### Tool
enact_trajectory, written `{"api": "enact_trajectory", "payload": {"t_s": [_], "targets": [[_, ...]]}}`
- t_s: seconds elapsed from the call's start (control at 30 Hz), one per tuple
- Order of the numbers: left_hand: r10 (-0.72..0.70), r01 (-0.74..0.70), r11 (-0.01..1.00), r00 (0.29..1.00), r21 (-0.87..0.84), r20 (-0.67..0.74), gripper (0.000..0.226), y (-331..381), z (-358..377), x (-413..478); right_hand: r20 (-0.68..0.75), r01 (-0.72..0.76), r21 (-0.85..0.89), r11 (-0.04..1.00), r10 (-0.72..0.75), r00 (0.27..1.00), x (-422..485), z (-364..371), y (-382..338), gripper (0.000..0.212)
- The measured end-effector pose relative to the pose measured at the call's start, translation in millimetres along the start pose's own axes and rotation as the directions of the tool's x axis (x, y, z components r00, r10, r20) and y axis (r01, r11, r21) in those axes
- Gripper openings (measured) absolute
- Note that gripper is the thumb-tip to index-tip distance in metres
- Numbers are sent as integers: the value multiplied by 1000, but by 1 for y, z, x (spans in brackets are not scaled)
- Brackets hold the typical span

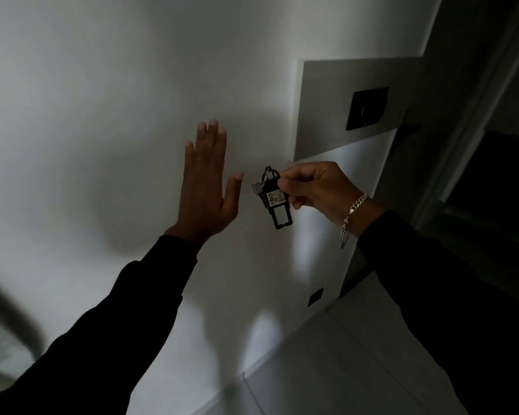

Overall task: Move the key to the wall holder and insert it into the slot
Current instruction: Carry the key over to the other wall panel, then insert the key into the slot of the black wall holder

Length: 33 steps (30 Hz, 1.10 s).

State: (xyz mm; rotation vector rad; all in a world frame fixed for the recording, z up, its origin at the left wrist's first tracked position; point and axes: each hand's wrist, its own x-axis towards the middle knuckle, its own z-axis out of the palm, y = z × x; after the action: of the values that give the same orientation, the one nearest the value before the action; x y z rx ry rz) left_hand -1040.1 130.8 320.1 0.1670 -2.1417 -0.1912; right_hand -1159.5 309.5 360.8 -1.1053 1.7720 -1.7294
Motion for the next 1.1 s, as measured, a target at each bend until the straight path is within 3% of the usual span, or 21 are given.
{"api": "enact_trajectory", "payload": {"t_s": [0.27, 0.47, 0.6, 0.77, 0.9, 1.1], "targets": [[9, -4, 996, 998, 88, -59, 67, 49, 114, 79, 23, 58, -22, 998, -57, 998, 64, -139, 28, 8], [-5, 21, 988, 994, 153, -107, 67, 84, 181, 133, 82, 154, -151, 976, -143, 986, 108, -233, 32, 16], [5, 21, 984, 989, 176, -147, 70, 94, 218, 162, 52, 191, -122, 974, -186, 981, 141, -280, 35, 6], [42, 13, 965, 978, 261, -206, 72, 90, 263, 186, 22, 249, -85, 965, -248, 969, 190, -325, 36, 14], [63, 42, 915, 967, 401, -245, 70, 82, 288, 206, 22, 303, -80, 950, -302, 953, 225, -351, 28, 16], [145, 63, 751, 956, 658, -257, 68, 80, 308, 235, 38, 346, -5, 938, -345, 938, 270, -377, 21, 11]]}}
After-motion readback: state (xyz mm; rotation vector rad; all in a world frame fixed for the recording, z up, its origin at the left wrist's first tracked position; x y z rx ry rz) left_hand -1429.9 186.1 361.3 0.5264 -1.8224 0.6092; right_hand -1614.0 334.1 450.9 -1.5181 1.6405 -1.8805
